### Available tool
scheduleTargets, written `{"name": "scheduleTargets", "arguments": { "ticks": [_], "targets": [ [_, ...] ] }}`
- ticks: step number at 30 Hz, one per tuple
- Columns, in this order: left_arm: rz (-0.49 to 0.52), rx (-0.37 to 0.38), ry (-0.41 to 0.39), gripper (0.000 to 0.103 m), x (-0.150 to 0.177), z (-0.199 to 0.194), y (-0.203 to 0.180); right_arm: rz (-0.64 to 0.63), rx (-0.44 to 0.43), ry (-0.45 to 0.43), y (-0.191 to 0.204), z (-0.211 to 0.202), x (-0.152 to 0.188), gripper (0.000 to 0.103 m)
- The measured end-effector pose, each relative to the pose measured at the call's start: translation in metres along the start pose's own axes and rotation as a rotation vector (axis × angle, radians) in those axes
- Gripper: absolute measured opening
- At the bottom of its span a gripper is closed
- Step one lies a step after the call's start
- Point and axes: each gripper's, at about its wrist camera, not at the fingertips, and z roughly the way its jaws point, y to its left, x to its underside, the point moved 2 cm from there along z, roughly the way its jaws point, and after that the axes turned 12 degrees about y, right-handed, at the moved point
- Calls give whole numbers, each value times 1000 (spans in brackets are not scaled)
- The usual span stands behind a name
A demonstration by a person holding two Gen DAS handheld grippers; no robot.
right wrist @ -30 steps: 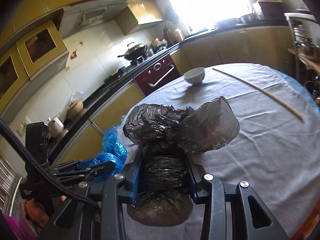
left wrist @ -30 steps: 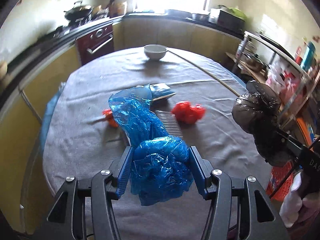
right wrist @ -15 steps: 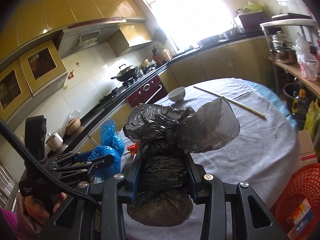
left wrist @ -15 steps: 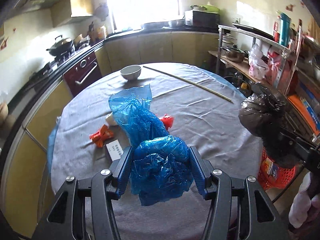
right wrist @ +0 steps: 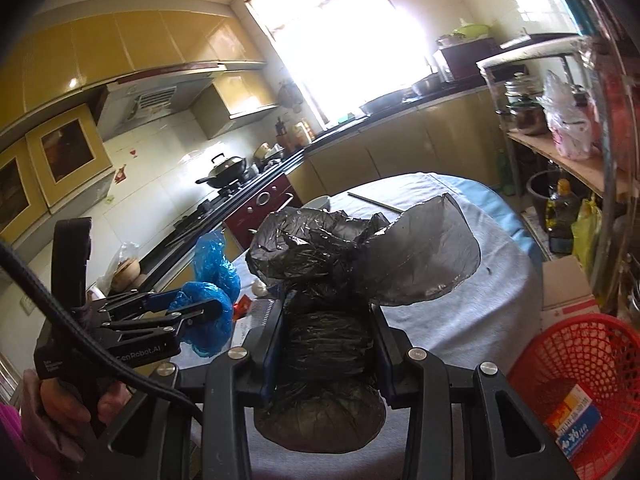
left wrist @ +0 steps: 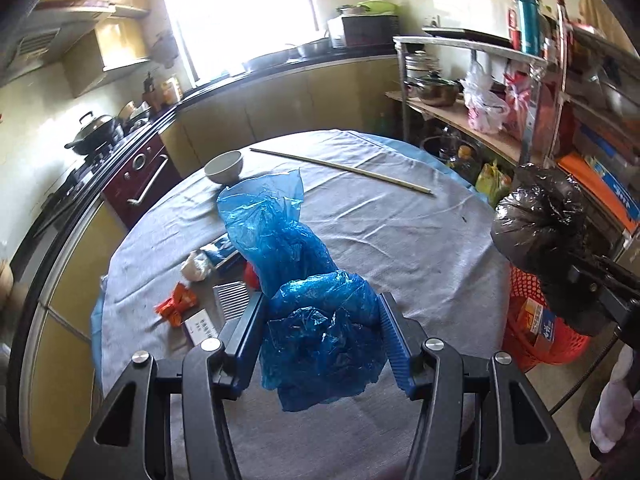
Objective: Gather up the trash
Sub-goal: 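Carry both bag bundles to the red basket and release them inside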
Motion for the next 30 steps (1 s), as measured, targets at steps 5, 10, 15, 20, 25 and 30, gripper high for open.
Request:
{"name": "scheduleTargets", "arguments": {
  "ticks": [5, 10, 15, 20, 25, 30],
  "targets": [
    [54, 10, 15, 57, -5, 6, -22, 40, 10, -4, -19, -5, 3, 41],
    [100, 19, 23, 57, -9, 10, -39, 70, 22, -24, -33, -11, 3, 41],
    [143, 24, 26, 57, -12, 14, -57, 92, 39, -42, -45, -20, 1, 41],
    [186, 25, 23, 57, -18, 18, -73, 110, 56, -59, -57, -28, 0, 41],
    [220, 33, 20, 57, -24, 20, -86, 129, 73, -74, -66, -36, 0, 41],
    [258, 46, 14, 57, -28, 22, -102, 149, 89, -85, -77, -44, 3, 41]
  ]
}}
